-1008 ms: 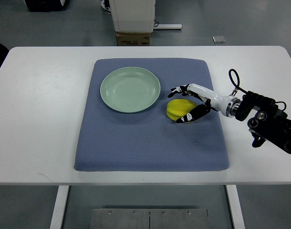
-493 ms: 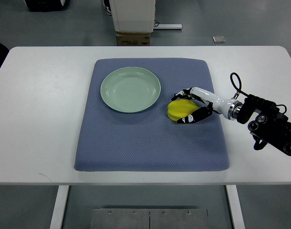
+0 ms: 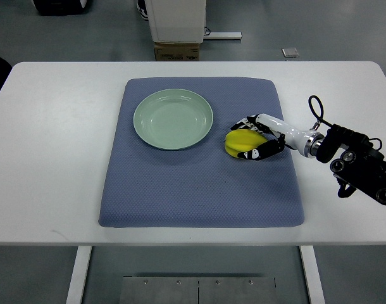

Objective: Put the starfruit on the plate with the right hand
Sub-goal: 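Close the right hand fingers around the yellow starfruit, then lift the starfruit and carry it with the right hand onto the plate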

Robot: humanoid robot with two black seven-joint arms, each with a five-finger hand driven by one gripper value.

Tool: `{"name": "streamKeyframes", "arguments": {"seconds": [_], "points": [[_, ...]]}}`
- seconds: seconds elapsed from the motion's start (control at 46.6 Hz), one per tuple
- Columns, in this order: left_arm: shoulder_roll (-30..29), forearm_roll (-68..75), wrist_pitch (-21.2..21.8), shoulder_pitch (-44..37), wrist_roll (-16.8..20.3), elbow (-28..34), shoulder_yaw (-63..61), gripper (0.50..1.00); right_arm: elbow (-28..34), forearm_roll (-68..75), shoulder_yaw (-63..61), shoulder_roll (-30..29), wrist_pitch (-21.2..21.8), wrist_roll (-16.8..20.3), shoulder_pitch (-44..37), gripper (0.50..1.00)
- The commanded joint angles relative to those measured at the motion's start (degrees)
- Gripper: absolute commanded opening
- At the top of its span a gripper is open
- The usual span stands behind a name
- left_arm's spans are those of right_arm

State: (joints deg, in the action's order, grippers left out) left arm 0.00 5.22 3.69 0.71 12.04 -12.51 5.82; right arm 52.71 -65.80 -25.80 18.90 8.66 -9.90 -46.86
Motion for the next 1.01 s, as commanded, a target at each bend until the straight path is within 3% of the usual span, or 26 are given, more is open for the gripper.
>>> {"name": "streamKeyframes", "arguments": {"seconds": [0.0, 0.493, 0.986], "points": [[0.0, 0.05, 0.01, -0.01, 0.0, 0.02, -0.02, 1.0, 0.02, 0.06, -0.82, 0.0, 0.04, 0.05, -0.25, 0.5], [0.0, -0.03, 0.01, -0.01, 0.0, 0.02, 0.06, 1.0, -0.16, 1.2, -2.5, -0.79, -0.04, 1.72, -5.35, 0.5], [0.0, -0.03, 0.01, -0.01, 0.0, 0.02, -0.02, 1.0, -0.24, 1.82, -2.58, -5.28, -0.04, 3.66, -8.25, 0.5]]}}
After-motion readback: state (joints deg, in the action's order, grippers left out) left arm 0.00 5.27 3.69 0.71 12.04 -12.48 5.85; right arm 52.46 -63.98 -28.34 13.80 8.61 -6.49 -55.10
